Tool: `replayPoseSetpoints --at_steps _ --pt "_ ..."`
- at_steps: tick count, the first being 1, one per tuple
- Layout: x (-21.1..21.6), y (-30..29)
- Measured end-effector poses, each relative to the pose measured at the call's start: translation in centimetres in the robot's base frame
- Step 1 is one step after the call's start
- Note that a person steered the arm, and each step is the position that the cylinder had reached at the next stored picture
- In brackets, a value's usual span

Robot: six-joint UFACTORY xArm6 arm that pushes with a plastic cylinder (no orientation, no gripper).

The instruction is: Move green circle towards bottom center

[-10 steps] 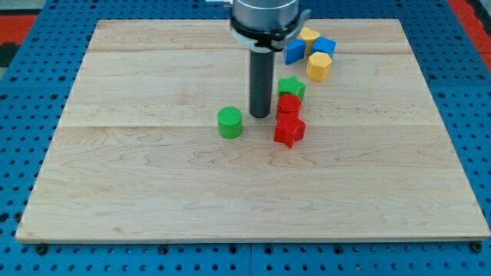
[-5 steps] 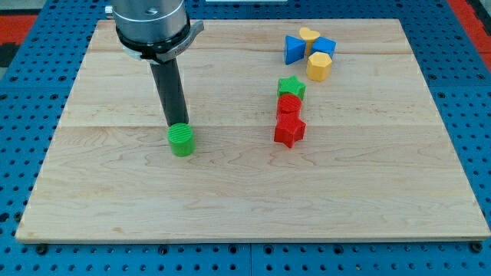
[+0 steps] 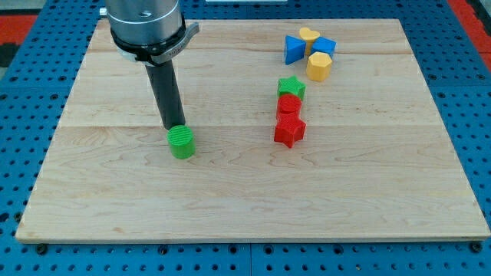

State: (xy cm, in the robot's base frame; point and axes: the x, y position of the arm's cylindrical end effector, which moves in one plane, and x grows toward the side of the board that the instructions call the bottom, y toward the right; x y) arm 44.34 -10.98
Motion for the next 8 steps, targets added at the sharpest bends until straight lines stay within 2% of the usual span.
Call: replayPoseSetpoints --at_steps 8 --pt "0.0 -2.4"
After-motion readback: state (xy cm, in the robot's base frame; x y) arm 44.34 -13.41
